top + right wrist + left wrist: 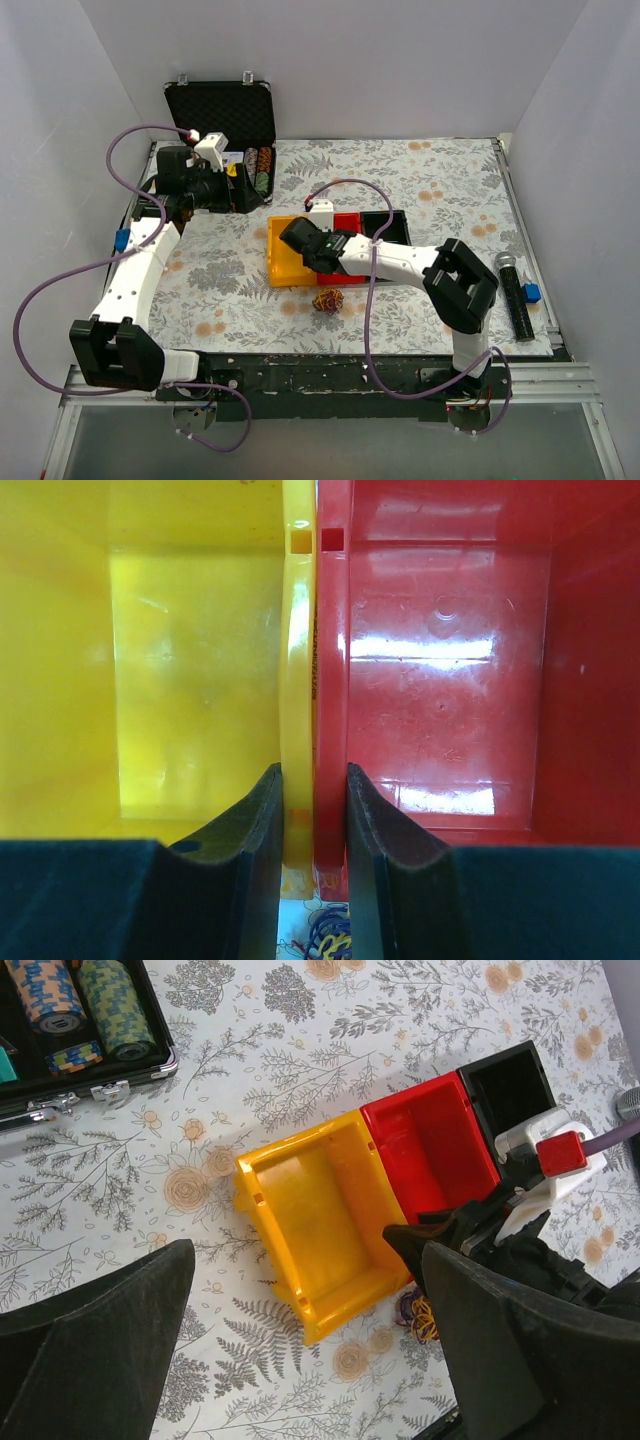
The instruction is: Untangle the cables
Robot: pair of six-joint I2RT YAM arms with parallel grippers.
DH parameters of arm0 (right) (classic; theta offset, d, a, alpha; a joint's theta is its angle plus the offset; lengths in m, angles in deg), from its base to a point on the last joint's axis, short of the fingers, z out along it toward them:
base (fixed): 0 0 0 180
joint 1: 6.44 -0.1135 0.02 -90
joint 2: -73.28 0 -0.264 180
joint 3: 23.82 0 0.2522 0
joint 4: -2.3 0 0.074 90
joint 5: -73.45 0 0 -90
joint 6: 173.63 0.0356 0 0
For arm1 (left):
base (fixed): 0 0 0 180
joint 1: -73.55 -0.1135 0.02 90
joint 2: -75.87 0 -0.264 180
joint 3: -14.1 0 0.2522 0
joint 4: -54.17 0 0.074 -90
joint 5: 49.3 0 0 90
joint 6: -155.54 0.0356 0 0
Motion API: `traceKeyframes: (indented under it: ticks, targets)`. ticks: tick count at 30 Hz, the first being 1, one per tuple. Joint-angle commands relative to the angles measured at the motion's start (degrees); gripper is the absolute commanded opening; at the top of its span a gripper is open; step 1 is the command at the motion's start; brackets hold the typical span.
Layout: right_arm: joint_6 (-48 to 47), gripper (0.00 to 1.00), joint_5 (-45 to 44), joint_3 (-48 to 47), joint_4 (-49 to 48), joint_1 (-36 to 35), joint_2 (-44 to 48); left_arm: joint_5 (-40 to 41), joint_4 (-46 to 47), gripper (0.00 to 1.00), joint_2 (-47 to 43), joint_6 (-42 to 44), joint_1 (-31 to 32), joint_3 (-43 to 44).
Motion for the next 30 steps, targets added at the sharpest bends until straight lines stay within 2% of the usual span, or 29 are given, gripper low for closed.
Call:
traceKeyframes:
  ticks: [1, 6, 13, 16, 21, 30]
  targets:
    - [-0.75, 0.25, 4.52, 0.31, -0.78, -0.42, 0.96, -0.9, -0.34, 0.98, -3.25, 2.71, -0.22, -1.19]
    - [-3.74, 0.51, 6.53, 11.89, -7.63, -1.12, 14.39, -2.39, -2.36, 0.98, -5.01, 6.31, -0.14, -2.85]
    - [-6.11, 0.56, 16.2, 30.44, -14.83, -1.56, 31.72, -6.44, -10.09, 0.98, -9.32, 17.12, 1.71, -5.76]
    - [-5.42, 0.56, 16.74, 34.51, -18.8, -1.47, 32.71, -8.02, -10.72, 0.98, -10.2, 18.19, 2.94, -6.98]
    - [-7.52, 0.52, 19.2, 27.93, -18.8, -1.47, 24.72, -5.04, -9.14, 0.98, -8.71, 16.34, 7.59, -7.95]
    - [-8.41, 0.3, 18.32, 21.24, -20.47, -1.21, 16.28, -0.2, -7.29, 0.98, -9.67, 15.02, 7.95, -7.34]
